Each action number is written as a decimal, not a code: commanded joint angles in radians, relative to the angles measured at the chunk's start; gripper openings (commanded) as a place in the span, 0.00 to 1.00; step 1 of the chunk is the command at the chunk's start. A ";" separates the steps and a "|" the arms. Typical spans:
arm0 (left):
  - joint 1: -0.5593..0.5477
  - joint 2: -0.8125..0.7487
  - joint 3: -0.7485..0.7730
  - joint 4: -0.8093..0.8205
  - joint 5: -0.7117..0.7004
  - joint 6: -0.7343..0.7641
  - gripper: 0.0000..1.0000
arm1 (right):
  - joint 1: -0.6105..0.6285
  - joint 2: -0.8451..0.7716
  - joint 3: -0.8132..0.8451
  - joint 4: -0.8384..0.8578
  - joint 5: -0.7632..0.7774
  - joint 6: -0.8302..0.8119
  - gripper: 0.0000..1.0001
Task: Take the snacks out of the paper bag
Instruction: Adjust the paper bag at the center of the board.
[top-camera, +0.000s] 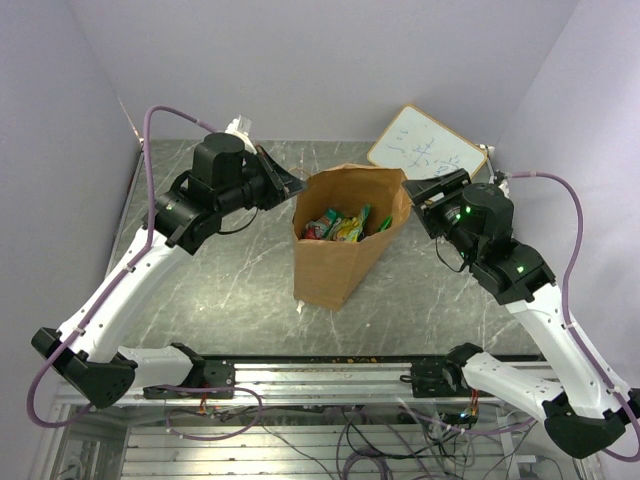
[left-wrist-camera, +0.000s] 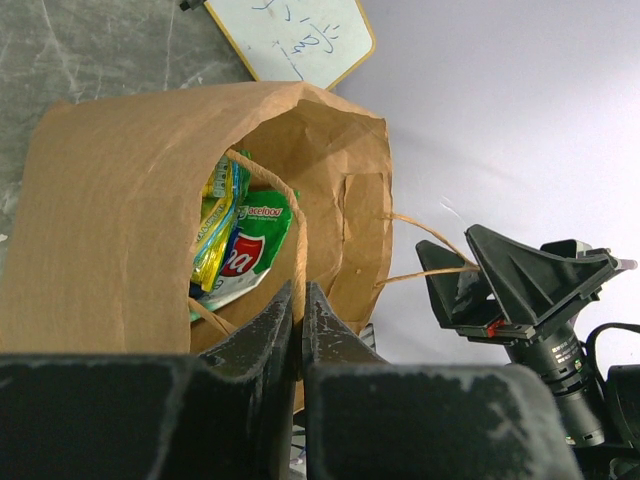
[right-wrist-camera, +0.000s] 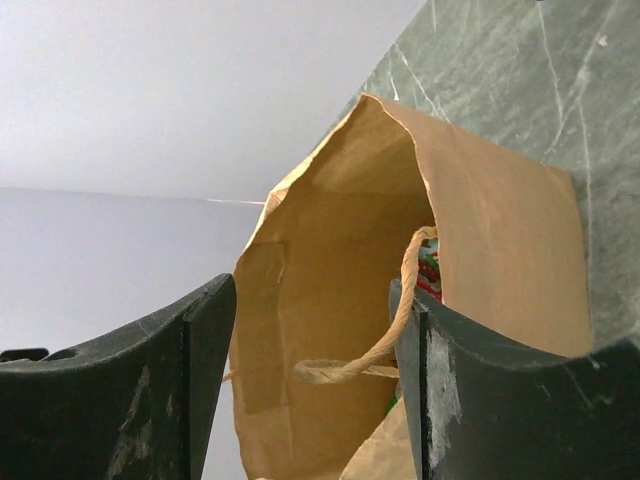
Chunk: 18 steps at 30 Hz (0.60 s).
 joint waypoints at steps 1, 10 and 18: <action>0.002 0.001 0.051 0.043 0.047 -0.005 0.15 | -0.002 0.003 -0.018 0.065 0.024 0.016 0.63; 0.002 0.000 0.051 0.053 0.055 -0.007 0.15 | -0.002 0.018 -0.042 0.097 -0.001 0.025 0.45; 0.002 0.000 0.064 0.053 0.051 -0.004 0.15 | -0.002 0.045 -0.042 0.125 0.012 -0.001 0.42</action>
